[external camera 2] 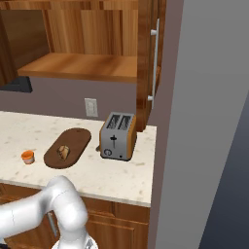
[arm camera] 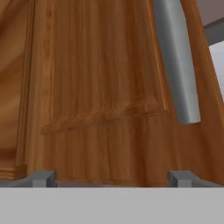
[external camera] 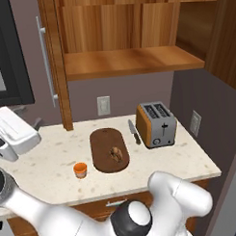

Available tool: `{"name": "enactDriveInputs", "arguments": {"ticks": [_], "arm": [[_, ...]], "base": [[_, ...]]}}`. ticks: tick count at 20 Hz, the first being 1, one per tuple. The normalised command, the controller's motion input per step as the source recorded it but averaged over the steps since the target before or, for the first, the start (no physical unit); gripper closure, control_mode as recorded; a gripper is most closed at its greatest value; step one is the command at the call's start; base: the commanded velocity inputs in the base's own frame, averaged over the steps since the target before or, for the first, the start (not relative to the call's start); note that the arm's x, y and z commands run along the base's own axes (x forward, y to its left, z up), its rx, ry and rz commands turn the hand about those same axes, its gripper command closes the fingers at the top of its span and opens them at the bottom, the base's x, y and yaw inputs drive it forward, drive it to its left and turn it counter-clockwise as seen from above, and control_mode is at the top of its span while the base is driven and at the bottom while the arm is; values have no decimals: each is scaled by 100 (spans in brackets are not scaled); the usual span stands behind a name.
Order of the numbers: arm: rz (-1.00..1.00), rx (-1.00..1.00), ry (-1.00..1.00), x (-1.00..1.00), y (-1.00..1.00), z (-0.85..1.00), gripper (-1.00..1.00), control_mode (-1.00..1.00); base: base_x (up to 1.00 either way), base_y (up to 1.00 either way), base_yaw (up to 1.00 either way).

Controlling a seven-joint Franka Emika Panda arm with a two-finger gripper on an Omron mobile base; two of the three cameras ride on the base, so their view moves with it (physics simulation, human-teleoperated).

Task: Pick the bread, place it on the cutting board, pick the jam, place it on the counter, and close the cabinet.

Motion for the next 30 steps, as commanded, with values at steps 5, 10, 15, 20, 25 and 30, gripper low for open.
{"name": "enactDriveInputs", "arguments": {"ticks": [5,10,15,20,25,30], "arm": [[-13,0,-2,10,0,0,-100,-100],[-7,0,-1,2,0,4,-100,-100],[-1,0,0,4,0,1,-100,-100],[0,0,0,4,-2,0,-100,-100],[0,0,0,0,-10,0,-100,-100],[0,0,0,0,-19,0,-100,-100]], "base": [[0,0,0],[0,0,0],[0,0,0],[0,0,0],[0,0,0],[0,0,0]]}}
